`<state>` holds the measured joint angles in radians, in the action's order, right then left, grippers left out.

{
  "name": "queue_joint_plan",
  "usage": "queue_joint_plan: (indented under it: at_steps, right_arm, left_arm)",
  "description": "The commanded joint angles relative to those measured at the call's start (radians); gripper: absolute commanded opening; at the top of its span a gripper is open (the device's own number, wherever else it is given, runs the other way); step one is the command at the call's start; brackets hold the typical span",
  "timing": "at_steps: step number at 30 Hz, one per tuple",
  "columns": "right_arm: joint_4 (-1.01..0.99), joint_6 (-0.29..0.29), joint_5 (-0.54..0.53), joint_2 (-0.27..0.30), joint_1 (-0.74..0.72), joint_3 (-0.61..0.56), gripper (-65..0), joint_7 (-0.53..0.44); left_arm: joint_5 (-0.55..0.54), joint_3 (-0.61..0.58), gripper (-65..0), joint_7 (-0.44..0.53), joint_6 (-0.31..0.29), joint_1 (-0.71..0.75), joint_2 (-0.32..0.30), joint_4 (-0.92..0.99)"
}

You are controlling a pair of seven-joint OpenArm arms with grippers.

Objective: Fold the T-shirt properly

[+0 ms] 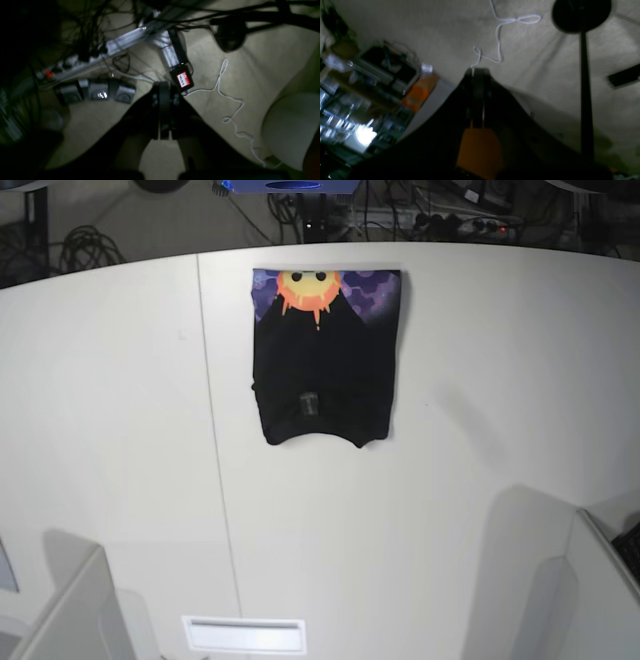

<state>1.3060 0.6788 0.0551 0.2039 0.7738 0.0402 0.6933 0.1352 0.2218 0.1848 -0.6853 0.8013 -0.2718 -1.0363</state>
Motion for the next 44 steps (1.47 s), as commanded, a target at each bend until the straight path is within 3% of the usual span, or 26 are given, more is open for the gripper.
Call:
queue_joint_plan:
  at_steps: [1,5,12,17,19,24,30,33,38,44]
  right_arm:
    - [-0.032,0.008,-0.007,-0.005,0.000,0.003,-65.0,-0.011]
    - [-0.223,0.008,-0.007,-0.008,-0.124,-0.001,-65.0,-0.140]
    - [-0.731,0.008,-0.004,-0.017,-0.466,-0.007,-65.0,-0.363]
    - [-1.004,-0.003,-0.002,-0.039,-0.620,-0.007,-65.0,-0.599]
    - [-1.046,-0.067,-0.002,-0.057,-0.640,-0.007,-65.0,-0.686]
    - [-1.084,-0.339,-0.001,-0.100,-0.635,-0.009,-65.0,-0.907]
    - [-1.147,-0.367,-0.005,-0.119,-0.632,-0.004,-65.0,-0.937]
    - [-1.166,-0.370,-0.008,-0.123,-0.632,0.011,-65.0,-0.937]
    - [-1.167,-0.370,-0.005,-0.128,-0.632,0.143,-65.0,-0.941]
    - [-1.167,-0.370,-0.002,-0.129,-0.636,0.155,-65.0,-0.941]
  left_arm:
    - [-0.004,0.001,-65.0,0.011,-0.013,-0.007,-0.007,0.052]
    - [-0.007,0.012,-65.0,0.011,-0.013,-0.173,-0.007,0.310]
    - [0.004,0.001,-65.0,0.018,-0.013,-0.474,-0.005,0.782]
    - [0.004,0.001,-65.0,0.014,-0.013,-0.600,0.004,0.908]
    - [0.004,0.001,-65.0,0.012,-0.013,-0.619,0.021,0.908]
    - [0.004,0.000,-65.0,0.018,-0.013,-0.669,0.045,0.907]
    - [0.005,0.000,-65.0,0.020,0.083,-0.684,0.067,0.904]
    - [0.005,0.000,-65.0,0.020,0.091,-0.681,0.067,0.904]
    - [0.005,0.000,-65.0,0.020,0.091,-0.678,0.065,0.881]
    - [-0.006,0.001,-65.0,0.020,0.091,-0.650,0.068,0.782]
